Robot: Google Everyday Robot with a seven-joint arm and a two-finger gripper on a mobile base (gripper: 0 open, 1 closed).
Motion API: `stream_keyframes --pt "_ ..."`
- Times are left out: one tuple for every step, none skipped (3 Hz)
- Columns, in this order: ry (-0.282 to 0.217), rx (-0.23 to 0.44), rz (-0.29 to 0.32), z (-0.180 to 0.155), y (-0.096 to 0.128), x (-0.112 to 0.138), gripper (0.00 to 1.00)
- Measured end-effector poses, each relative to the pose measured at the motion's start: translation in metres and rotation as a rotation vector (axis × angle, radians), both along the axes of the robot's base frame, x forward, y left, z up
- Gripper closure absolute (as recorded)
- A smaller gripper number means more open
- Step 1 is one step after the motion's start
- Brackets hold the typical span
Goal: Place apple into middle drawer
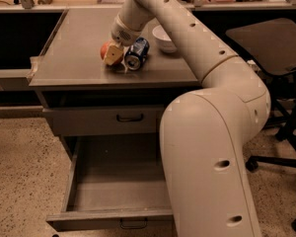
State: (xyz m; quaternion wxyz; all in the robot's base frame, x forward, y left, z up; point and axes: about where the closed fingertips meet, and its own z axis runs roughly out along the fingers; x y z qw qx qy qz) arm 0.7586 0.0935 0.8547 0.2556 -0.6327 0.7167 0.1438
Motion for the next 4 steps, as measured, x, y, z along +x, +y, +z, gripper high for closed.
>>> stream_keyframes --pt "-0.035 0.061 0.182 0.022 0.040 -0.030 1.00" --pt "-0.076 0.128 0.370 0.041 0.074 -0.063 1.00" --pt "-0.086 0.131 0.391 0.040 0.077 -0.064 1.00" --pt "-0.092 0.078 0.486 0.027 0.096 -0.072 1.00"
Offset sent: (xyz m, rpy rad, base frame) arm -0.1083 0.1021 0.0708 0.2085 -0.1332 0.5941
